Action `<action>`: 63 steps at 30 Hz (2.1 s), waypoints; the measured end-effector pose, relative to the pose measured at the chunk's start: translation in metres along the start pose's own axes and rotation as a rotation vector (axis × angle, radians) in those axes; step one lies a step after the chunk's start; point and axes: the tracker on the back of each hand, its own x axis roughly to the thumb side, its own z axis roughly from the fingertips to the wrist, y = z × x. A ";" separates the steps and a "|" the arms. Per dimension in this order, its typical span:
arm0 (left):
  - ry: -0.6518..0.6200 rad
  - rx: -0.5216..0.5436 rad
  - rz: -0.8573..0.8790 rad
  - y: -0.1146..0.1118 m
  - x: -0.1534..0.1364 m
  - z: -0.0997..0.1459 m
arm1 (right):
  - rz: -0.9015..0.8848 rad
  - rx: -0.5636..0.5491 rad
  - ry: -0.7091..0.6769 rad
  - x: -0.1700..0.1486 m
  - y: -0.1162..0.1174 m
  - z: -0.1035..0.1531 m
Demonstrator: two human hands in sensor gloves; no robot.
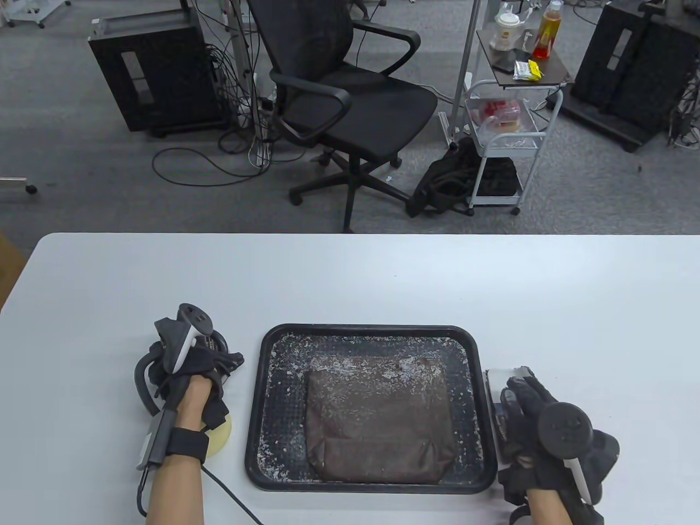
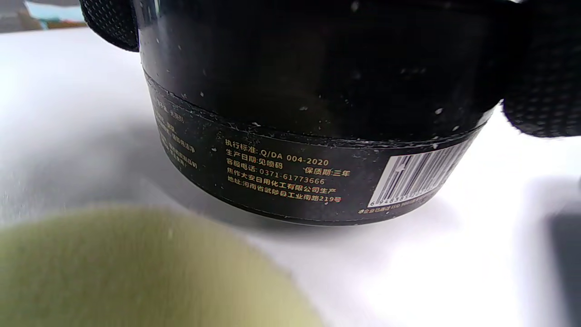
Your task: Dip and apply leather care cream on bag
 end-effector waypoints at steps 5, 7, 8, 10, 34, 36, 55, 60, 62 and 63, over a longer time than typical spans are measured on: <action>-0.139 0.150 0.086 0.034 0.002 0.039 | -0.071 0.016 -0.060 0.010 0.002 0.005; -0.190 0.210 0.105 0.047 0.006 0.061 | -0.174 0.045 -0.090 0.013 0.005 0.007; -0.232 0.240 0.122 0.054 0.008 0.073 | -0.230 0.064 -0.109 0.015 0.007 0.007; -0.323 0.277 0.193 0.064 0.011 0.097 | -0.399 0.155 -0.161 0.020 0.014 0.008; -1.124 -0.349 1.035 -0.067 0.101 0.231 | -1.064 0.719 -0.431 0.083 0.057 0.031; -1.164 -0.340 0.994 -0.071 0.104 0.234 | -1.058 0.765 -0.453 0.089 0.061 0.034; -1.102 -0.476 1.052 -0.080 0.102 0.228 | -1.065 0.646 -0.425 0.095 0.055 0.042; -1.074 -0.533 1.060 -0.085 0.105 0.227 | -1.048 0.603 -0.426 0.089 0.053 0.043; -1.058 -0.561 1.057 -0.087 0.107 0.226 | -1.037 0.591 -0.424 0.087 0.053 0.044; -1.056 -0.568 1.054 -0.087 0.107 0.225 | -1.036 0.587 -0.423 0.087 0.054 0.044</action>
